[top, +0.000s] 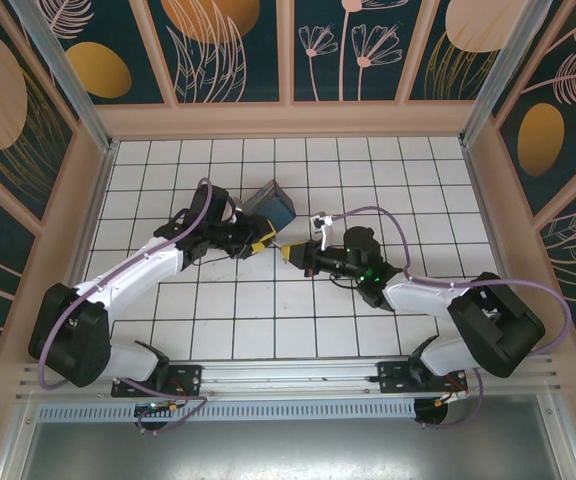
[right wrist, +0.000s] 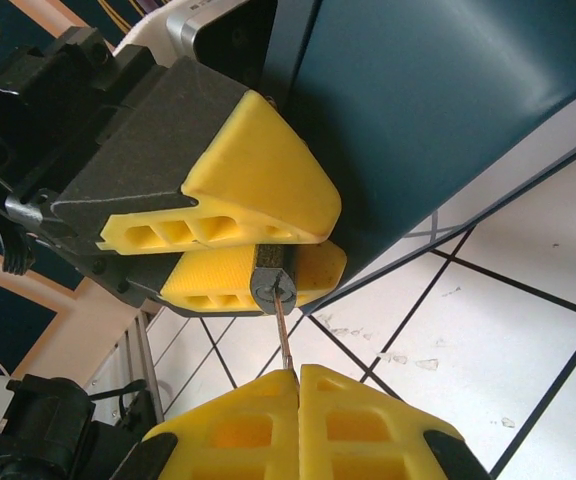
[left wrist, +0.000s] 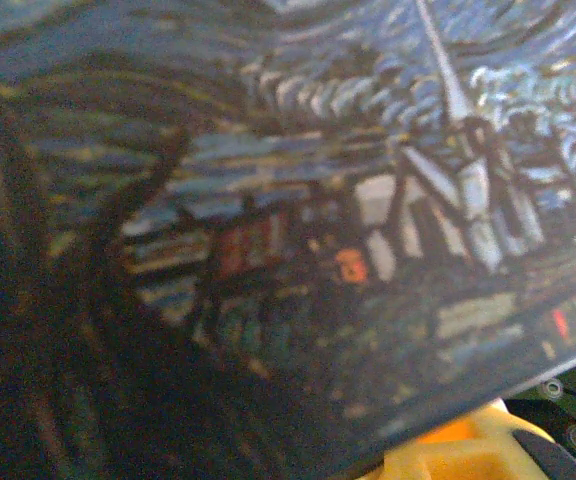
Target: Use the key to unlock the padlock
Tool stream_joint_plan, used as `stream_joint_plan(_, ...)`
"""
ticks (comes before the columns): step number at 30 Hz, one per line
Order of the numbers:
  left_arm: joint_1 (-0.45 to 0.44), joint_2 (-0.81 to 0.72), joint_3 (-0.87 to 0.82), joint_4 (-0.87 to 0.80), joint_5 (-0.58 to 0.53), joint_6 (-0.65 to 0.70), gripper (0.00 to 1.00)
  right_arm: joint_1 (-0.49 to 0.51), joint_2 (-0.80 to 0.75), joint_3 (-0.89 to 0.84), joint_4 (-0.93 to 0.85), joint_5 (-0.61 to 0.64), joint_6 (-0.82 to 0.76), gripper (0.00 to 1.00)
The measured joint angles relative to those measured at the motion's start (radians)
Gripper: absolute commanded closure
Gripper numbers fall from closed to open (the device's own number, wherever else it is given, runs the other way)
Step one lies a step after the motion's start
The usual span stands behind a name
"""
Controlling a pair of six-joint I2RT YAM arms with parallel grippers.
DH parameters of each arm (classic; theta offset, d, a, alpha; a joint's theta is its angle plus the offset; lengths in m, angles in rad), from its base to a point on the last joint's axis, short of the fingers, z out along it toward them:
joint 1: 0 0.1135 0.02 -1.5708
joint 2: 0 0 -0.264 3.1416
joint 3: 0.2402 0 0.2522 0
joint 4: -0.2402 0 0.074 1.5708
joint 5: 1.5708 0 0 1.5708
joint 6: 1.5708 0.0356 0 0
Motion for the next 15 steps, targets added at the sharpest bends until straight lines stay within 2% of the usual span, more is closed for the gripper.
stream_joint_plan(15, 0.008, -0.008, -0.011, 0.004, -0.027, -0.001, 0.81, 0.008, 0.037, 0.034, -0.011, -0.005, 0.005, 1.0)
